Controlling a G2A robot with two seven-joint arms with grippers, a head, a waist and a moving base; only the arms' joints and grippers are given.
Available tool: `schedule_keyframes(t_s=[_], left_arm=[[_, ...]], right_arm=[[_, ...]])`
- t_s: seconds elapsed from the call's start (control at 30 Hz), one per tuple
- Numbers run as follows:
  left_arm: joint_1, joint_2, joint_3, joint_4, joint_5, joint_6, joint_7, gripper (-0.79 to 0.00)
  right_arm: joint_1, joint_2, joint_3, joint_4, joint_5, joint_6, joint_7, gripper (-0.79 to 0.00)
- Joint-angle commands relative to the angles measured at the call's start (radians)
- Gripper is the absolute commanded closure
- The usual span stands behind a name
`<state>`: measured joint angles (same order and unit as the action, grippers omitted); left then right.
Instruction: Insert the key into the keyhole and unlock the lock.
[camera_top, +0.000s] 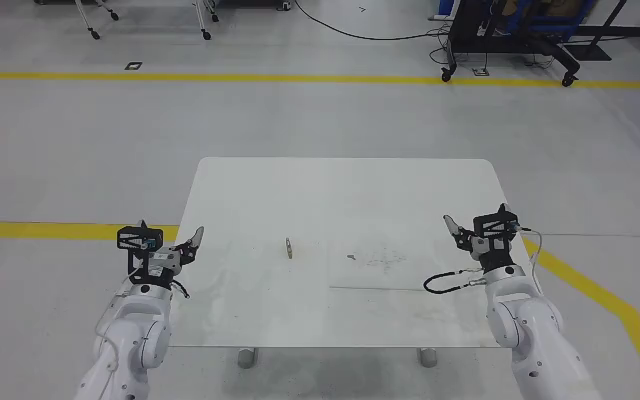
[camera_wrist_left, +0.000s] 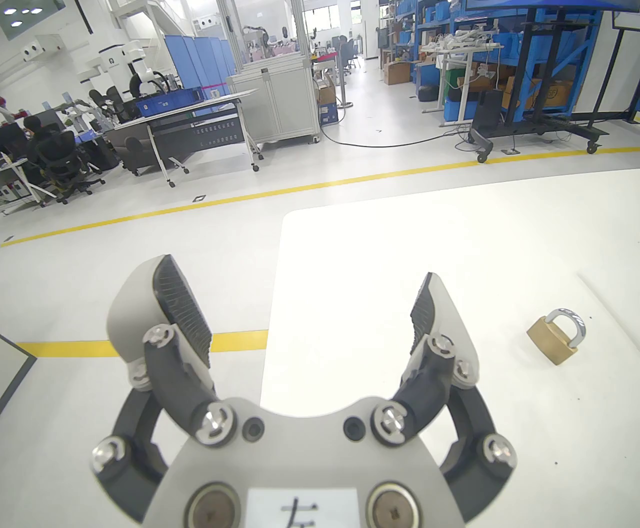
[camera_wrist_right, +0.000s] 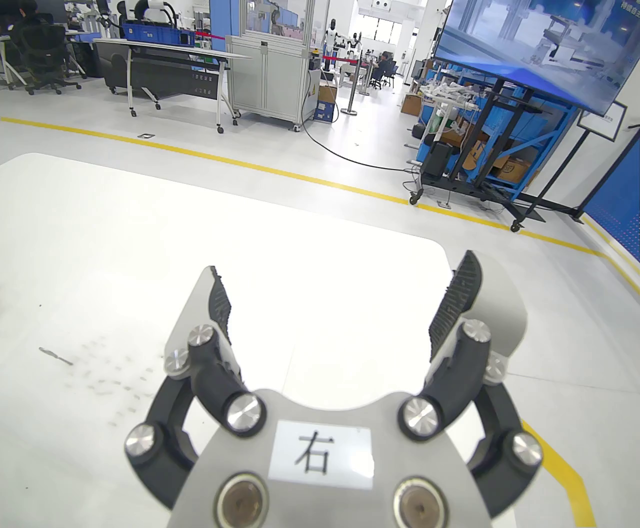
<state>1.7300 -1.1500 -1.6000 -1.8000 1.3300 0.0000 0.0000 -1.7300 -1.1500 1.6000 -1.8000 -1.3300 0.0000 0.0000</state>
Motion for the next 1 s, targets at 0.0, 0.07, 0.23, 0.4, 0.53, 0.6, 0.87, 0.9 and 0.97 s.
schedule_keyframes(t_s=[0.0, 0.07, 0.23, 0.4, 0.53, 0.6, 0.87, 0.9, 0.97], left_arm=[[0.000, 0.000, 0.000, 0.000, 0.000, 0.000, 0.000, -0.785], [0.000, 0.000, 0.000, 0.000, 0.000, 0.000, 0.000, -0.784], [0.000, 0.000, 0.000, 0.000, 0.000, 0.000, 0.000, -0.785], [0.000, 0.000, 0.000, 0.000, 0.000, 0.000, 0.000, -0.784], [0.000, 0.000, 0.000, 0.000, 0.000, 0.000, 0.000, -0.785], [0.000, 0.000, 0.000, 0.000, 0.000, 0.000, 0.000, -0.785], [0.000, 0.000, 0.000, 0.000, 0.000, 0.000, 0.000, -0.785], [0.000, 0.000, 0.000, 0.000, 0.000, 0.000, 0.000, -0.785], [0.000, 0.000, 0.000, 0.000, 0.000, 0.000, 0.000, -0.785]], right_arm=[[0.000, 0.000, 0.000, 0.000, 0.000, 0.000, 0.000, -0.785], [0.000, 0.000, 0.000, 0.000, 0.000, 0.000, 0.000, -0.785], [0.000, 0.000, 0.000, 0.000, 0.000, 0.000, 0.000, -0.784], [0.000, 0.000, 0.000, 0.000, 0.000, 0.000, 0.000, -0.784], [0.035, -0.004, -0.055, -0.010, 0.009, -0.049, 0.052, -0.785], [0.060, -0.007, -0.099, -0.020, 0.022, -0.089, 0.116, -0.785], [0.068, -0.009, -0.131, -0.041, -0.017, -0.076, 0.155, -0.785], [0.068, -0.009, -0.131, -0.041, -0.017, -0.076, 0.155, -0.785], [0.068, -0.009, -0.131, -0.041, -0.017, -0.076, 0.155, -0.785]])
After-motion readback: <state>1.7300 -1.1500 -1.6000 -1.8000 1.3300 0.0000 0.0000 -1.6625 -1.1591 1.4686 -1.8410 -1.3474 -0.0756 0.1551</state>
